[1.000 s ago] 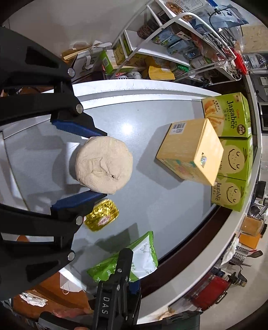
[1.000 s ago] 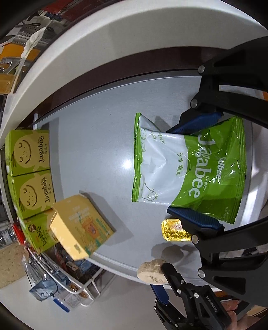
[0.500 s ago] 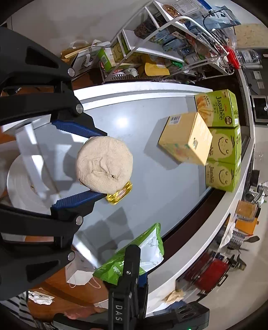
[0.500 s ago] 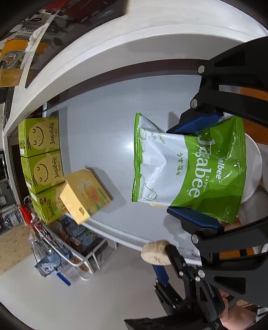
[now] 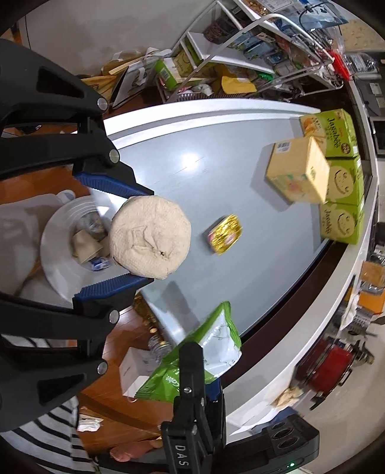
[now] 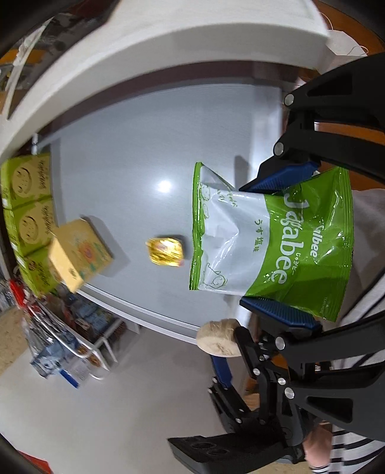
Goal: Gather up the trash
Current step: 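Carry the bread roll and green chip bag over the white bin with both tools, then open both tools to drop the roll and chip bag into the bin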
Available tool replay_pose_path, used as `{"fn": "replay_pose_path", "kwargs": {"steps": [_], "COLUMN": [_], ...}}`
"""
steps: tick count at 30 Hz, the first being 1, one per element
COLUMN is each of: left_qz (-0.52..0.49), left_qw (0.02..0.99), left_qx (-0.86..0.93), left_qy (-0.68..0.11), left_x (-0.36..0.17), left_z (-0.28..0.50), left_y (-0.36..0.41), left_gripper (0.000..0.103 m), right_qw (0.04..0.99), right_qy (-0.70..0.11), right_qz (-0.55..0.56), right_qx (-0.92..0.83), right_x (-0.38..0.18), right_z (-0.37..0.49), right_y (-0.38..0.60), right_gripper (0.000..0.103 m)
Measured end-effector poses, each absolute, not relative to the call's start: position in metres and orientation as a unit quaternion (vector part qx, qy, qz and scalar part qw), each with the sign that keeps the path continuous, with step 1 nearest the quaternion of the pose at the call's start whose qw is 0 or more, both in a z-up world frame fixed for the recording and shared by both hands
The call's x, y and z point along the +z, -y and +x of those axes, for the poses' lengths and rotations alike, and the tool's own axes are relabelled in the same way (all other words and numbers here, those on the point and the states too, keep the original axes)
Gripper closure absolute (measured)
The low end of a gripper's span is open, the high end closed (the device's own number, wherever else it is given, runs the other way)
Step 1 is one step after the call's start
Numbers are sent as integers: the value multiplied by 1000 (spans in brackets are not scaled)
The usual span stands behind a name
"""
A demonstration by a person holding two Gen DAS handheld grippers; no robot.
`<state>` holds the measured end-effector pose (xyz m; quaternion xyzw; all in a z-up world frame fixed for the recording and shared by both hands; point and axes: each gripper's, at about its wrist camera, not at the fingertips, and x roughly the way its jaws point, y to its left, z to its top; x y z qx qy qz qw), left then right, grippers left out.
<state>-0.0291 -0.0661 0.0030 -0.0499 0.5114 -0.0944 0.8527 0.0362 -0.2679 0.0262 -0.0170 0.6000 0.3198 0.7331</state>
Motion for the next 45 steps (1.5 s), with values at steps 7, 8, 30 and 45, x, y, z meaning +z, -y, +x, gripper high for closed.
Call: {"fn": "replay_pose_path", "kwargs": {"steps": [7,8,30,45], "left_qz": [-40,-36,-11,0], "left_qw": [830,826,764,764], "left_qx": [-118,-120,-122,-108], "left_qy": [-544,-549,-633,-636], "left_x": [-16,-21,-113,-121], "left_z": [-54,-57,-68,-58], "left_y": [84,87,103,109], "left_gripper": [52,52,52,52], "right_qw": [701,699,656,659], "right_qy": [-629,-632,-690,-687], "right_qz": [-43,-46,-74,-100], "right_qx": [333,331,297,288], "right_x": [10,7,-85,-104], "right_z": [2,-1,-27,-19], "right_y": [270,271,271,258], "right_gripper": [37,37,37,37]}}
